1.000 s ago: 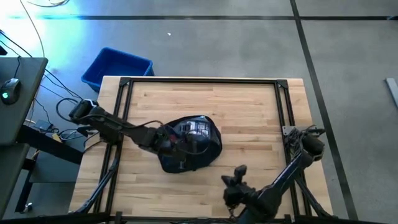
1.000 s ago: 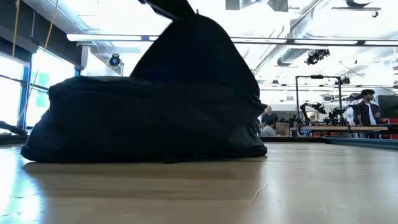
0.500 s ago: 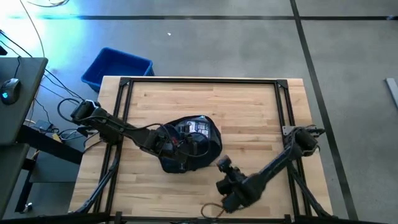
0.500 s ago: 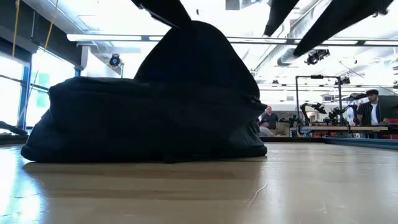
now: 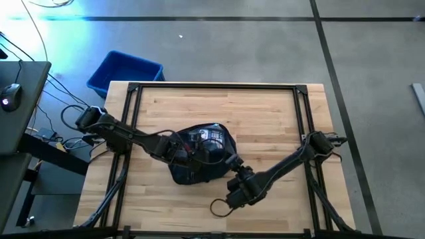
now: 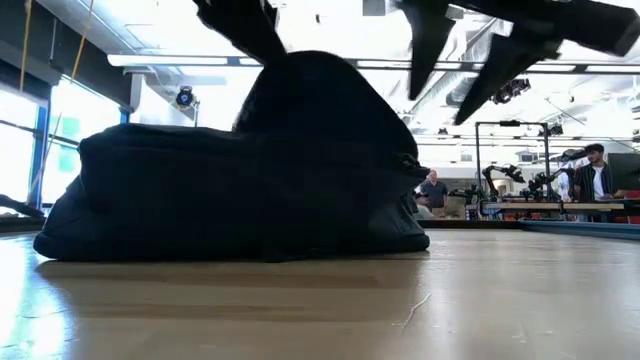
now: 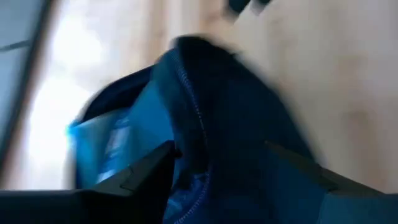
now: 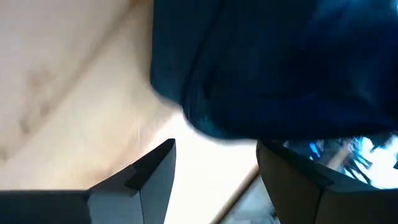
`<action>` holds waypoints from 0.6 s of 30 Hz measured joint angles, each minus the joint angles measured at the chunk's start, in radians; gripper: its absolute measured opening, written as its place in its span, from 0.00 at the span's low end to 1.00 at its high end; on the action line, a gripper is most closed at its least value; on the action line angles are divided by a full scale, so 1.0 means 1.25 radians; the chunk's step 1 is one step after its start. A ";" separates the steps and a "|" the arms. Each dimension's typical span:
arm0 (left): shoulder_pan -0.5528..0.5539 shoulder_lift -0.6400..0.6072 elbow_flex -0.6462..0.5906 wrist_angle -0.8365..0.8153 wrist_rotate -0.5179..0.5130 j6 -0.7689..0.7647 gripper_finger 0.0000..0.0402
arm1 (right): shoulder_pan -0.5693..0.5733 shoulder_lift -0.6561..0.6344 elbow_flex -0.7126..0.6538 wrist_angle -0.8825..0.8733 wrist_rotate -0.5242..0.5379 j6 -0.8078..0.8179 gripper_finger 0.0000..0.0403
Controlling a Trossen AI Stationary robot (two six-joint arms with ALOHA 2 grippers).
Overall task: Unpack backpack
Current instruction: Open the bag pack
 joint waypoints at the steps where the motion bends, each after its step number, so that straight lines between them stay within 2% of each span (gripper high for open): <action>1: 0.003 -0.002 0.000 -0.012 -0.057 0.000 0.54 | -0.006 -0.001 0.000 -0.042 0.007 0.032 0.51; 3: 0.003 -0.010 0.000 -0.029 -0.181 0.001 0.54 | -0.020 -0.002 0.000 -0.113 0.012 0.103 0.51; 5: 0.001 -0.016 0.000 -0.035 -0.280 0.001 0.54 | -0.032 -0.003 -0.001 -0.108 -0.018 0.140 0.51; 7: -0.002 -0.021 0.000 -0.031 -0.310 0.000 0.54 | -0.034 -0.005 -0.001 -0.071 -0.058 0.137 0.51; 10: -0.013 -0.024 0.001 -0.032 -0.260 -0.037 0.54 | -0.032 -0.006 -0.001 -0.045 -0.067 0.122 0.50; 15: -0.065 -0.018 -0.003 -0.050 -0.057 -0.109 0.54 | -0.022 -0.047 -0.044 0.001 -0.072 0.216 0.45; 18: -0.123 -0.014 -0.025 -0.043 -0.051 -0.147 0.54 | 0.020 -0.128 -0.164 0.123 -0.070 0.301 0.42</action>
